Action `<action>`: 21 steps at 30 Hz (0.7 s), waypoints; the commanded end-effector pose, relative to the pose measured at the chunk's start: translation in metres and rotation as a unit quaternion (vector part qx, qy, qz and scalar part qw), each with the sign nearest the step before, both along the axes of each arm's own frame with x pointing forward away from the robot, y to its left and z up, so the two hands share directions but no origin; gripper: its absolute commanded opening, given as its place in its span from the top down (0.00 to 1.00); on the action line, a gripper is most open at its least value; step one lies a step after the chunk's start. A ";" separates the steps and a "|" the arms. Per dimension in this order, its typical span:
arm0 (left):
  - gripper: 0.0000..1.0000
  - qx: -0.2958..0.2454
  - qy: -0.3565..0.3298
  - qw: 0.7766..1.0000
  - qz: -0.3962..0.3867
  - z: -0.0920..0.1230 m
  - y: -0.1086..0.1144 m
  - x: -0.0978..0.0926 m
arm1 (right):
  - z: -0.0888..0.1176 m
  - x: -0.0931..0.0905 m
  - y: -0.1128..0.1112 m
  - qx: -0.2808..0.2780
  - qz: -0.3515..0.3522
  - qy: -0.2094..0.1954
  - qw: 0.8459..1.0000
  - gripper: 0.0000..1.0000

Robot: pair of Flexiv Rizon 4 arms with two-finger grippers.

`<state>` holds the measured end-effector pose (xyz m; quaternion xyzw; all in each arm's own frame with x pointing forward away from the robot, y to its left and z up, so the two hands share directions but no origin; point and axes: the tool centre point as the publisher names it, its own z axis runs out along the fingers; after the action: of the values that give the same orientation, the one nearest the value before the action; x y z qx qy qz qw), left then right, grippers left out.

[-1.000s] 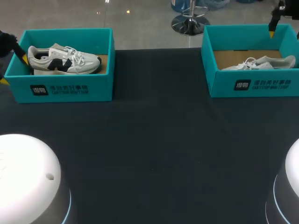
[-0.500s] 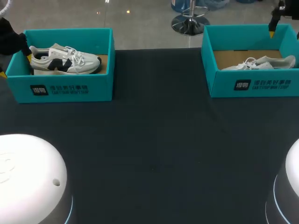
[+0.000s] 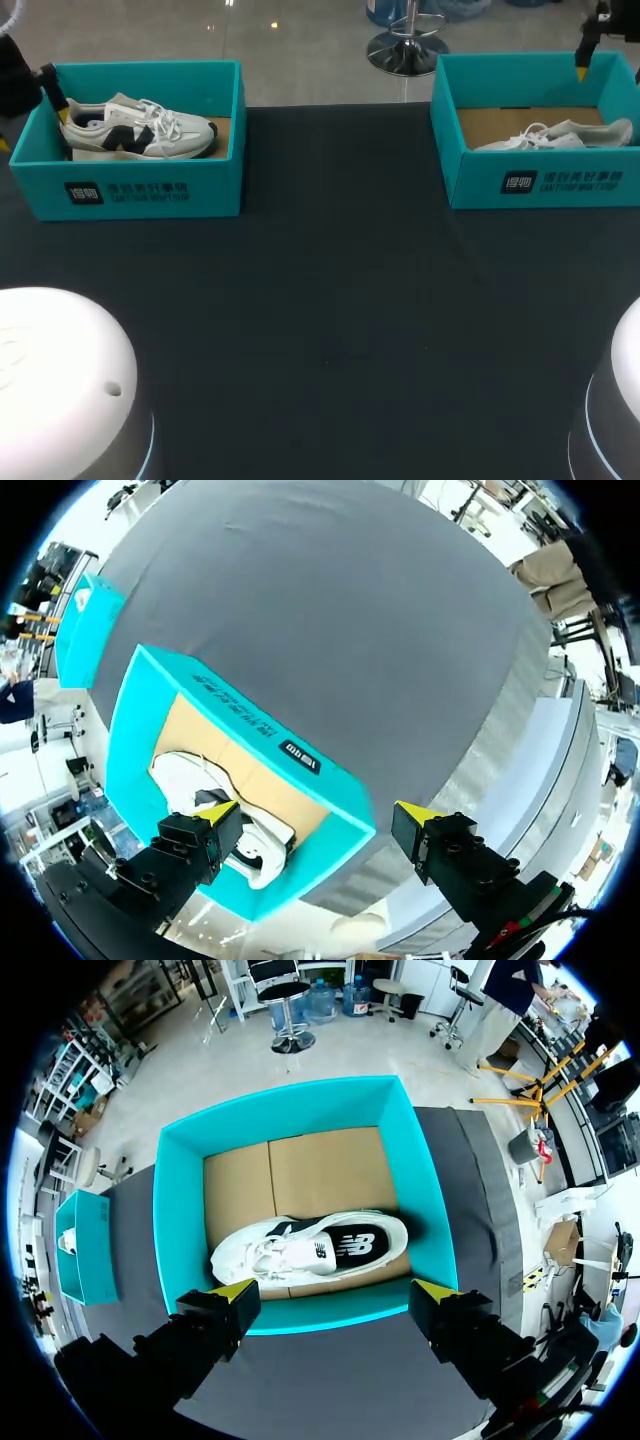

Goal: Take the shoe out of the shoebox, open the shoe tongue, remove and reinsert the insole, then place the shoe into the shoebox

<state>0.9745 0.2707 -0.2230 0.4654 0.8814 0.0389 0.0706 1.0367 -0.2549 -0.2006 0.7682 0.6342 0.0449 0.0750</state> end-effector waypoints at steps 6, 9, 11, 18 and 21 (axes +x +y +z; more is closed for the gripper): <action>0.00 0.046 -0.038 0.955 -0.289 -0.028 0.016 0.048 | 0.000 0.000 0.000 -0.001 0.000 0.000 1.000 0.00; 0.00 0.065 -0.034 0.940 -0.334 -0.029 0.021 0.060 | 0.000 0.000 0.000 -0.001 0.000 0.000 1.000 0.00; 0.00 0.076 -0.027 0.926 -0.369 -0.029 0.023 0.066 | 0.000 0.000 0.000 -0.001 0.000 0.000 1.000 0.00; 0.00 0.087 -0.018 0.910 -0.404 -0.029 0.026 0.074 | 0.000 0.000 0.000 -0.001 0.000 0.000 1.000 0.00; 0.00 0.087 -0.018 0.910 -0.404 -0.029 0.026 0.074 | 0.000 0.000 0.000 -0.001 0.000 0.000 1.000 0.00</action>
<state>1.0476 0.2951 -0.2531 0.7403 0.6633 0.0880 0.0654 1.0367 -0.2550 -0.2006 0.7682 0.6342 0.0449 0.0750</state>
